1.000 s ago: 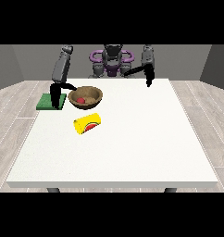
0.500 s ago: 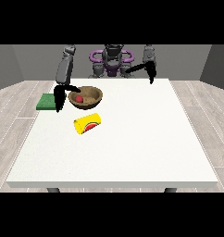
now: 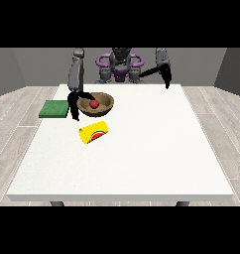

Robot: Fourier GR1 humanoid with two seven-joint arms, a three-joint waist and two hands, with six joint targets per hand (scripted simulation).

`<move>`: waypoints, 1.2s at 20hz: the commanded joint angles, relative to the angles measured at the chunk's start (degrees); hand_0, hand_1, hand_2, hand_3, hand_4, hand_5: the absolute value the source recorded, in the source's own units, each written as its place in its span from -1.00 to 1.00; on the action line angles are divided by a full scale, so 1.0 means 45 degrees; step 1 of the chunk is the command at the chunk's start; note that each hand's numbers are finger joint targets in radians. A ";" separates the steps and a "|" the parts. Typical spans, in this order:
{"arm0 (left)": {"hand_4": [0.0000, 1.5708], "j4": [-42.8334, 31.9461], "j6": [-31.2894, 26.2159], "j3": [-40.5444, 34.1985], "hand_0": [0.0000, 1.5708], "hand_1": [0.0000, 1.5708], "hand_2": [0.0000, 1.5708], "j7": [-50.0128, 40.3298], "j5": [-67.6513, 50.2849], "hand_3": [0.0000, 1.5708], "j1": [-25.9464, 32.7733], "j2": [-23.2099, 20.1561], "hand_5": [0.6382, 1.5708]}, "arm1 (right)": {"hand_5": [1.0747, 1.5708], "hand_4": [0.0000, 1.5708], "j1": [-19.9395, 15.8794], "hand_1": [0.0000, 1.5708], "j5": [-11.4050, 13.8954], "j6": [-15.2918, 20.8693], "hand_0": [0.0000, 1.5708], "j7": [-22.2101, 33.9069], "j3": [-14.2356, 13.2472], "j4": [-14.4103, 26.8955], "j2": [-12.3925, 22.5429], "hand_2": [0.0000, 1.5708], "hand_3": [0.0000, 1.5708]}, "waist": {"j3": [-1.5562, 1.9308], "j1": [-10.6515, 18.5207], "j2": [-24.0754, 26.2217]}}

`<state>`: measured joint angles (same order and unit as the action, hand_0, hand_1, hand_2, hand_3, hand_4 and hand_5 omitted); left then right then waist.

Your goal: Pick the cup and pour the ball into the bowl, then pick the bowl and place it on the pad

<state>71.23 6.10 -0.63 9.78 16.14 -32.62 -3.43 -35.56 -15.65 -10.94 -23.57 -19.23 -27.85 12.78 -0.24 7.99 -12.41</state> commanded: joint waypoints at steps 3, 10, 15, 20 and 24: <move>-1.00 0.0417 -0.0407 0.0097 -1.00 -1.00 -1.00 -0.0178 -0.0116 -1.00 -0.0312 -0.0160 0.99 | 0.94 0.22 0.0619 1.00 0.1167 0.1875 1.00 0.1045 0.0688 0.1056 0.0245 1.00 1.00 | 0.0053 0.0612 -0.0343; -1.00 -0.0412 -0.0743 -0.0911 -1.00 -1.00 -1.00 0.0151 -0.0804 -1.00 0.0164 -0.0772 1.00 | 0.93 0.30 0.0123 1.00 0.1658 0.3023 1.00 0.2301 0.1221 0.0559 0.0269 1.00 1.00 | 0.0046 -0.0040 0.0629; -1.00 -0.1204 -0.0982 -0.1667 -1.00 -1.00 -1.00 0.0388 -0.1276 -1.00 0.0653 -0.1314 1.00 | 0.93 0.31 -0.0328 1.00 0.1977 0.3442 1.00 0.4003 0.1758 -0.0065 0.0237 1.00 1.00 | 0.0050 -0.0803 0.1699; -1.00 -0.1298 -0.0855 -0.1737 -1.00 -1.00 -1.00 0.0516 -0.1141 -1.00 0.0730 -0.1559 1.00 | 0.93 0.33 -0.1290 1.00 0.1152 0.2420 1.00 0.5986 0.1116 -0.0365 0.1401 1.00 1.00 | 0.0053 -0.0981 0.1908; -1.00 -0.0840 -0.0426 -0.1267 -1.00 -1.00 -1.00 0.0661 -0.0972 -1.00 0.1053 -0.0886 1.00 | 0.97 0.35 -0.0666 1.00 0.0914 0.1244 1.00 0.5881 0.0761 -0.0332 0.2698 1.00 1.00 | 0.0059 -0.0985 0.1531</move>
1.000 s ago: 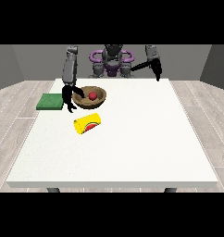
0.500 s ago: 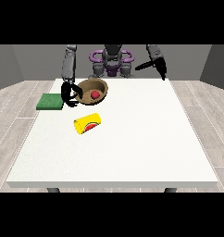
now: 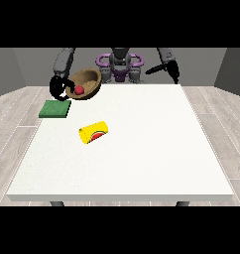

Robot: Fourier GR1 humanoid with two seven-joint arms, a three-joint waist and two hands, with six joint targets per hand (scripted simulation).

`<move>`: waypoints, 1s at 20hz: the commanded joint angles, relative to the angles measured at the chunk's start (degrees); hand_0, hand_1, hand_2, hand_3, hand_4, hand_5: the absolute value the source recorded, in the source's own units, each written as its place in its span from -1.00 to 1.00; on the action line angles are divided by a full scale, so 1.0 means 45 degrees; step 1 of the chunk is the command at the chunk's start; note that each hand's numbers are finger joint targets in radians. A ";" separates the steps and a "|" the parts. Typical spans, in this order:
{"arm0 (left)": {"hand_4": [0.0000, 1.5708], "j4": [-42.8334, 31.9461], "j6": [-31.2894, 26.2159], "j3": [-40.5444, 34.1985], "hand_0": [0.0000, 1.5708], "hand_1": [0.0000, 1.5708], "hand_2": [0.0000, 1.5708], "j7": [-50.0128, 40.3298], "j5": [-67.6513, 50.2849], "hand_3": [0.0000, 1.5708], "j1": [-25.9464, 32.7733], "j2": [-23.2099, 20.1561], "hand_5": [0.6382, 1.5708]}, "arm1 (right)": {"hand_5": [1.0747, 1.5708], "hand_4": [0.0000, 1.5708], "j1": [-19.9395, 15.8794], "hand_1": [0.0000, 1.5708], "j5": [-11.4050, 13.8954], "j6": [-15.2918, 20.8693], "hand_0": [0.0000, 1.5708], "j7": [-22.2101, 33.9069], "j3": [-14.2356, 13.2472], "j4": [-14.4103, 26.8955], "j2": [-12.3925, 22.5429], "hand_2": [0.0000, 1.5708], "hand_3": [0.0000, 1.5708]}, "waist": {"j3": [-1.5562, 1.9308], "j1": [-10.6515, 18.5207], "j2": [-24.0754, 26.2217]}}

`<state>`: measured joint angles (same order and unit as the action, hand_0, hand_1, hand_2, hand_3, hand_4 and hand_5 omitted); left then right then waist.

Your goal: Pick the cup and pour the ball into the bowl, then pick the bowl and place it on the pad

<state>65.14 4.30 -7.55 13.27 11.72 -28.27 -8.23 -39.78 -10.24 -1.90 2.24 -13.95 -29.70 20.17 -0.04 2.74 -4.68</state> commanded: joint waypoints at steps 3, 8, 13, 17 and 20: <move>-1.00 0.0214 0.0044 -0.0125 -1.00 -1.00 -1.00 0.0545 -0.0028 -1.00 -0.0413 -0.0306 1.00 | 0.95 0.35 -0.0160 1.00 -0.0762 -0.1224 1.00 0.0016 -0.0972 -0.0153 0.1853 1.00 1.00 | 0.0014 -0.0065 -0.1232; -1.00 0.1083 0.0813 0.0347 -1.00 -1.00 -1.00 0.0857 0.0210 -1.00 -0.0104 0.0557 0.99 | 0.96 0.35 -0.0087 1.00 -0.1954 -0.2727 1.00 -0.0102 -0.2300 0.0618 0.3374 1.00 1.00 | 0.0021 0.0226 -0.2257; -1.00 0.0210 0.1249 0.0311 -1.00 -1.00 -1.00 0.1945 0.0517 -1.00 0.0020 0.0531 0.99 | 0.96 0.35 -0.0047 1.00 -0.2170 -0.3355 1.00 -0.0142 -0.2274 0.0349 0.3416 1.00 1.00 | 0.0014 -0.0190 -0.2523; -1.00 0.1235 0.1902 0.0794 -1.00 -1.00 -1.00 0.1051 0.1081 -1.00 -0.1226 0.0841 0.99 | 0.96 0.32 -0.0149 1.00 -0.2032 -0.3153 1.00 -0.1580 -0.2535 0.0856 0.3687 1.00 0.79 | 0.0026 0.0024 -0.3902; -1.00 0.2812 0.1895 0.1178 -1.00 -1.00 -1.00 0.1121 0.1218 -1.00 -0.0739 0.0864 0.99 | 0.98 0.28 0.0051 1.00 -0.2025 -0.4322 1.00 -0.2629 -0.2935 0.1368 0.5184 1.00 0.52 | 0.0049 0.0401 -0.5275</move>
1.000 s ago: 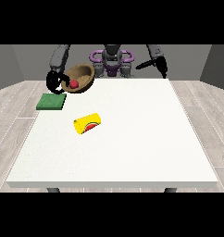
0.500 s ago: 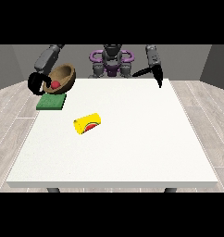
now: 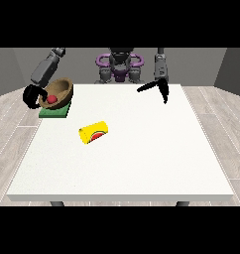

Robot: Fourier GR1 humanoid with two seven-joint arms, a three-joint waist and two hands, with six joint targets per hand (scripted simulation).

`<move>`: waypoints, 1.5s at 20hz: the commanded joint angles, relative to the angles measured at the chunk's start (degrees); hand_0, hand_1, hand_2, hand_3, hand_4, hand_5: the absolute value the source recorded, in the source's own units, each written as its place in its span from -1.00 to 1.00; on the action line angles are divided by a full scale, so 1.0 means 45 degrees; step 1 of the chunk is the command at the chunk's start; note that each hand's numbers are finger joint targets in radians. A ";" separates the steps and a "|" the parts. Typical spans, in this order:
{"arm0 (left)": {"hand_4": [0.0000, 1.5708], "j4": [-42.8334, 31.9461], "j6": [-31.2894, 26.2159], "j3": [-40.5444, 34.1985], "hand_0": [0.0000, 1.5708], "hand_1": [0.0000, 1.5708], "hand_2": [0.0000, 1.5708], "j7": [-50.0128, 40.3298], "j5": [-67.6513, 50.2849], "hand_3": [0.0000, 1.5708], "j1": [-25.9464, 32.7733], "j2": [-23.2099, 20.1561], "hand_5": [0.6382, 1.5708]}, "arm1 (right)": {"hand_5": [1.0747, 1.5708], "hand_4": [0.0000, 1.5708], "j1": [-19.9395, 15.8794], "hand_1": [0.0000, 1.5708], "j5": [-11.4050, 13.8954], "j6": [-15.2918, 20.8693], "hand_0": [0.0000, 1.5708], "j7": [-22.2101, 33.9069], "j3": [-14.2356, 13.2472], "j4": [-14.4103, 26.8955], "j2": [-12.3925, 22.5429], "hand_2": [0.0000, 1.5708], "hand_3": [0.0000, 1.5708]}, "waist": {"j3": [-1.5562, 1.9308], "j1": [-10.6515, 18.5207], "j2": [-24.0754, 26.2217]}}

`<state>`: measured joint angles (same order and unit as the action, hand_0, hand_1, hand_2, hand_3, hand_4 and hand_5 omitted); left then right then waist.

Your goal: Pick the cup and pour the ball into the bowl, then pick the bowl and place it on the pad

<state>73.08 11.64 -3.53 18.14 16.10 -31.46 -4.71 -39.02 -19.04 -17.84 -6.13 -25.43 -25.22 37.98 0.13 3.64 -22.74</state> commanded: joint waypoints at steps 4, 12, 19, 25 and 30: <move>-1.00 0.2186 -0.0110 0.0132 -1.00 -1.00 -1.00 -0.0791 0.0065 -1.00 -0.0052 -0.0398 0.98 | 0.99 0.33 0.0151 1.00 0.0524 -0.0441 1.00 -0.2164 -0.0106 0.0700 0.1066 1.00 -1.00 | 0.0006 0.0217 -0.1545; -1.00 0.4333 0.0232 0.0829 -1.00 -1.00 -1.00 -0.1653 0.0650 -1.00 0.0869 -0.0095 0.98 | 1.00 0.31 -0.0358 1.00 0.0789 -0.1086 1.00 -0.2332 -0.0105 0.1380 0.2240 1.00 -0.44 | 0.0006 -0.0148 -0.1872; -1.00 0.4275 -0.0321 0.0167 -1.00 -1.00 -1.00 -0.2200 -0.0125 -1.00 0.0562 -0.0409 0.99 | 0.99 -0.10 -0.0861 1.00 -0.0033 -0.1542 1.00 -0.0814 -0.0684 0.1971 0.2378 1.00 -1.00 | -0.0013 -0.0348 -0.1377; -1.00 0.4130 -0.0354 0.0167 -1.00 -1.00 -1.00 -0.1980 -0.0219 -1.00 0.0838 -0.0324 0.99 | 0.99 -0.07 -0.0211 1.00 0.0641 -0.1195 1.00 -0.1131 0.0022 0.1730 0.1878 1.00 0.30 | -0.0016 -0.0323 -0.0967; -1.00 0.4452 -0.0072 0.0817 -1.00 -1.00 -1.00 -0.2178 0.0287 -1.00 0.1263 0.0120 0.99 | 0.95 -0.14 0.0138 1.00 0.1599 -0.0521 1.00 -0.1855 0.0827 0.1491 0.1602 1.00 0.54 | -0.0012 -0.0242 -0.1042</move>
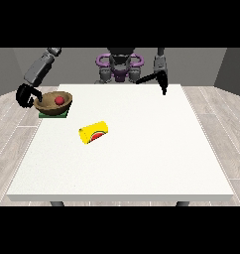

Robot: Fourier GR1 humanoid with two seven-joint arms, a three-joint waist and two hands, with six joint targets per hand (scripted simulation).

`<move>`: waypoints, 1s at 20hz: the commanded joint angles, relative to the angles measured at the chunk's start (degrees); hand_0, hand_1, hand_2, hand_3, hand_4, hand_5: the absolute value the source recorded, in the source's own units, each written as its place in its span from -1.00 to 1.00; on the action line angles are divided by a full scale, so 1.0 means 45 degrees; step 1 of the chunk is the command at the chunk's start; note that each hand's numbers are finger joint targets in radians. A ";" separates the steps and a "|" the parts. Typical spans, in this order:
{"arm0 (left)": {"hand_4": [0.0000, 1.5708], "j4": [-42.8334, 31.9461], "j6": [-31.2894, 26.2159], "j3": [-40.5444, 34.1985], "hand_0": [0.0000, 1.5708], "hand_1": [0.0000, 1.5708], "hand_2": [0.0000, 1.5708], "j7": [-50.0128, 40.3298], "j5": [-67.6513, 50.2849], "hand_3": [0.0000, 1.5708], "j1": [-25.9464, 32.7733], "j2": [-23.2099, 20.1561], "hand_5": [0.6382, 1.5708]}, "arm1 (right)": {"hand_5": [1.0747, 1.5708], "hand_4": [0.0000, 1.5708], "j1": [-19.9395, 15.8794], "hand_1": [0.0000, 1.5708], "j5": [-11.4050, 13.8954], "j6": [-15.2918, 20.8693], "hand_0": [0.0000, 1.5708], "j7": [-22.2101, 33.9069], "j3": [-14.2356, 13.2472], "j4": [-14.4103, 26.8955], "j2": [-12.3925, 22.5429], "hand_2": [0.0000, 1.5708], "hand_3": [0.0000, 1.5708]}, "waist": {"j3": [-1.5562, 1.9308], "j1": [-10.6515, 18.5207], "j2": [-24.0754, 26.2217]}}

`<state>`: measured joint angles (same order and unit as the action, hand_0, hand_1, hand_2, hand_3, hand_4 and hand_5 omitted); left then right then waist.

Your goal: Pick the cup and pour the ball into the bowl, then pick the bowl and place it on the pad

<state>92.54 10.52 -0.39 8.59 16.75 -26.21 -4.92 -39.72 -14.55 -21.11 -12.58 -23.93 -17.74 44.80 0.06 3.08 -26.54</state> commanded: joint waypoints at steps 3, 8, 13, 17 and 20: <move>-1.00 0.1219 -0.0042 0.0252 -1.00 -1.00 -1.00 -0.0296 0.0181 -1.00 0.0103 -0.0081 0.99 | 0.93 -1.00 -0.0133 1.00 0.0302 0.1274 1.00 0.0412 -0.0176 0.0472 0.1506 0.89 0.46 | 0.0017 0.0235 -0.0797; -1.00 0.1399 -0.0348 -0.0039 -1.00 -1.00 -1.00 -0.0858 -0.0153 -1.00 0.0254 -0.0274 0.99 | 0.64 -1.00 -0.0124 -1.00 0.0816 0.1337 -1.00 0.0453 0.0294 0.0276 0.1663 -0.46 -0.58 | 0.0006 0.0062 -0.0438; -1.00 0.1876 -0.0289 0.0078 -1.00 -1.00 -1.00 -0.0189 -0.0171 -1.00 0.1075 -0.0183 0.99 | 0.67 -1.00 -0.0584 -1.00 0.0448 0.0906 -1.00 0.0871 -0.0146 0.0447 0.2367 -0.52 -0.80 | 0.0005 0.0140 -0.0648; -1.00 0.1877 -0.0228 0.0253 -1.00 -1.00 -1.00 -0.0957 0.0077 -1.00 0.0705 -0.0069 1.00 | 0.69 -1.00 -0.0832 -1.00 0.0687 0.0782 -1.00 0.1205 0.0164 0.0234 0.2207 -0.68 -0.93 | 0.0002 -0.0170 -0.0232; -1.00 0.1164 -0.0637 -0.0364 -1.00 -1.00 -1.00 -0.0294 -0.0650 -1.00 0.1479 -0.0358 1.00 | 0.72 -1.00 -0.0723 -1.00 0.0090 -0.1045 -1.00 0.2150 -0.0328 0.0377 0.3661 -0.66 -0.67 | -0.0017 -0.0332 0.0692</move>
<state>100.32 8.56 -0.85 6.25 15.25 -21.34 -6.14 -42.37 -12.71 -20.48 -7.11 -24.42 -16.17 57.05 0.07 2.27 -26.92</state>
